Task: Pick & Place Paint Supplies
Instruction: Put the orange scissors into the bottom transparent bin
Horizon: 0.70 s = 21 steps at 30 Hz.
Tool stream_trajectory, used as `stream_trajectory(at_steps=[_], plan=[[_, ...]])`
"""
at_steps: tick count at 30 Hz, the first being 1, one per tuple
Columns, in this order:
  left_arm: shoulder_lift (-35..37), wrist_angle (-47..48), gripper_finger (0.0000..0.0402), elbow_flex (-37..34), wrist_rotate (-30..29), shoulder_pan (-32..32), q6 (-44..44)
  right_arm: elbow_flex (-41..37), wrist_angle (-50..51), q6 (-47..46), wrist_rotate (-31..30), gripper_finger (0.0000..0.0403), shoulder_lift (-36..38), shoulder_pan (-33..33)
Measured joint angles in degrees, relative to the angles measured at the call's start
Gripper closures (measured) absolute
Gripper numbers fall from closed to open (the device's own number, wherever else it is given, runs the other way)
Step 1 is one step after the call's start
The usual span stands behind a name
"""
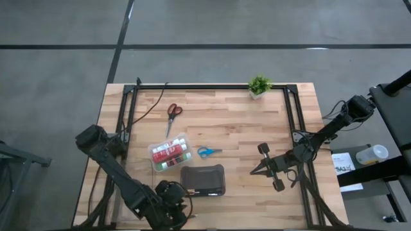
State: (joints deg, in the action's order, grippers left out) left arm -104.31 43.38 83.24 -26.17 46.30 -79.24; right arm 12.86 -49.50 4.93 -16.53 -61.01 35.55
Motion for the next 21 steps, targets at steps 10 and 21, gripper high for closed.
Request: stream_trajectory(at_steps=[10,21], plan=[[0.27,-0.38,0.0223,0.0,1.17,-1.18,8.89,-0.01,-0.02,-0.01,0.0,0.0395,0.02,0.0],[-2.71,-1.89,0.0219,0.0,4.32,2.19,3.91,0.0,-0.02,0.02,0.0,0.0395,0.0,0.02]])
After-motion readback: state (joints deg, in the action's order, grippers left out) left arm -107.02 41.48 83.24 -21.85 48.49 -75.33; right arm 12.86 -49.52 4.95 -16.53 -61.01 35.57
